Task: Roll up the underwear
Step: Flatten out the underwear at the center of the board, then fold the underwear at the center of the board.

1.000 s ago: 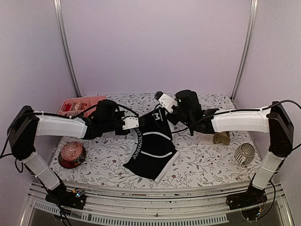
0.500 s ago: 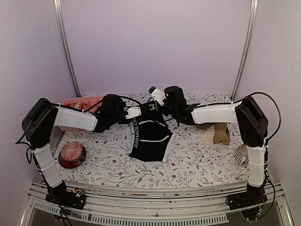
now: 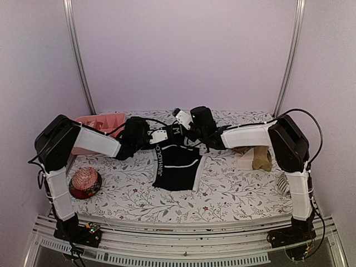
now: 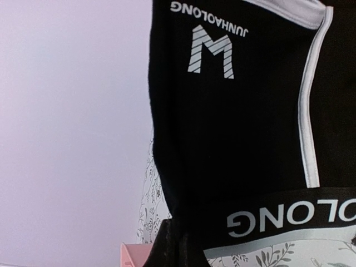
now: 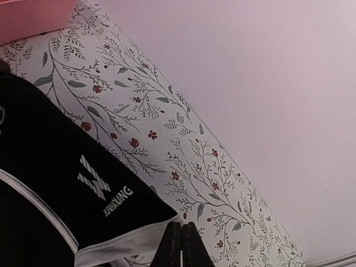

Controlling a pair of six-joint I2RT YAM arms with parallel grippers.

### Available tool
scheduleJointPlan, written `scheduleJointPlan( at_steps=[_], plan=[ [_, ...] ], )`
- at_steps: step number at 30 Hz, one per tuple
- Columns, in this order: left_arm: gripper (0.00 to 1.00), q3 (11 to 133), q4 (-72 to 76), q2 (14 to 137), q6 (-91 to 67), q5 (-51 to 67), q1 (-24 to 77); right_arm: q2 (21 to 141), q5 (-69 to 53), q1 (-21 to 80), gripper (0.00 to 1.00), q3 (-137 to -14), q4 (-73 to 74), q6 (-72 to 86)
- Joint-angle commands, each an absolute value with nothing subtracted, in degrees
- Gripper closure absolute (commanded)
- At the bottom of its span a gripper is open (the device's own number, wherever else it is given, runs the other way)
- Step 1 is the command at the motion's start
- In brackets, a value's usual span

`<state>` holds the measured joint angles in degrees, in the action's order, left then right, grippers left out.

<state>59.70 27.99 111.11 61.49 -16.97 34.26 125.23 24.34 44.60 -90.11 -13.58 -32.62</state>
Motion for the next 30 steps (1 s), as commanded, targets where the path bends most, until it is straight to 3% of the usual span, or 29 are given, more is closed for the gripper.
scheduleJointPlan(
  at_steps=[1,12,30],
  plan=[
    [1.0,56.16,28.48,104.58,61.1,-12.54,33.8,115.1,16.98,44.51,0.98,-83.95,-14.46,-33.16],
    [1.0,44.74,22.53,92.34,63.42,-1.02,35.07,99.64,7.1,47.72,0.98,-71.88,-1.38,-32.99],
    [1.0,34.34,15.34,81.58,62.05,3.41,42.21,93.71,12.33,56.0,0.98,-61.87,8.36,-25.83]
  ],
)
